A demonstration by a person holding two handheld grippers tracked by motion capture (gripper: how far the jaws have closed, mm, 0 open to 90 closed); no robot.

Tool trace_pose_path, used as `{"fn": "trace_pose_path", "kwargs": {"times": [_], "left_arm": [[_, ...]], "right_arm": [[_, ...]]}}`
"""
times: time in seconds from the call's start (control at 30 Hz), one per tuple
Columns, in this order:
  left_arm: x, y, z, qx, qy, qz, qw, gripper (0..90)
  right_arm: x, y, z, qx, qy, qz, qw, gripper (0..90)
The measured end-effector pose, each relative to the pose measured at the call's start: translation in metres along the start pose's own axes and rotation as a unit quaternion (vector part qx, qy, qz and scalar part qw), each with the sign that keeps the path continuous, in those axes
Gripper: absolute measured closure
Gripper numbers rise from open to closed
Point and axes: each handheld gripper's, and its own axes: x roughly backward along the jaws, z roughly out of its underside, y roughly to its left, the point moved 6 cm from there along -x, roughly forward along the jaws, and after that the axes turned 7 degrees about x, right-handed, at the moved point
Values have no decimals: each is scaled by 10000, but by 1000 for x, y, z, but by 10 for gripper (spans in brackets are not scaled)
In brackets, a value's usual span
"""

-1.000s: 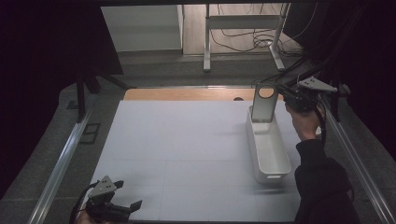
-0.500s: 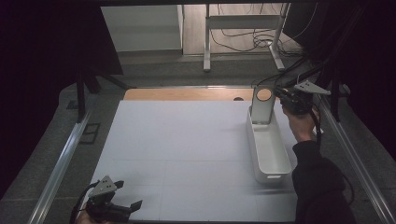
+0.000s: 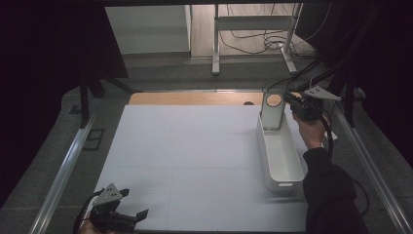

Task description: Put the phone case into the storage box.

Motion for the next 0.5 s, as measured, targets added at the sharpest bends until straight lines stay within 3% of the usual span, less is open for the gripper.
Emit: {"fn": "trace_pose_path", "kwargs": {"times": [0.5], "left_arm": [[0, 0, 0, -8, 19, 0, 10000, 0]], "right_arm": [[-4, 0, 12, 4, -43, -34, 10000, 832]]}}
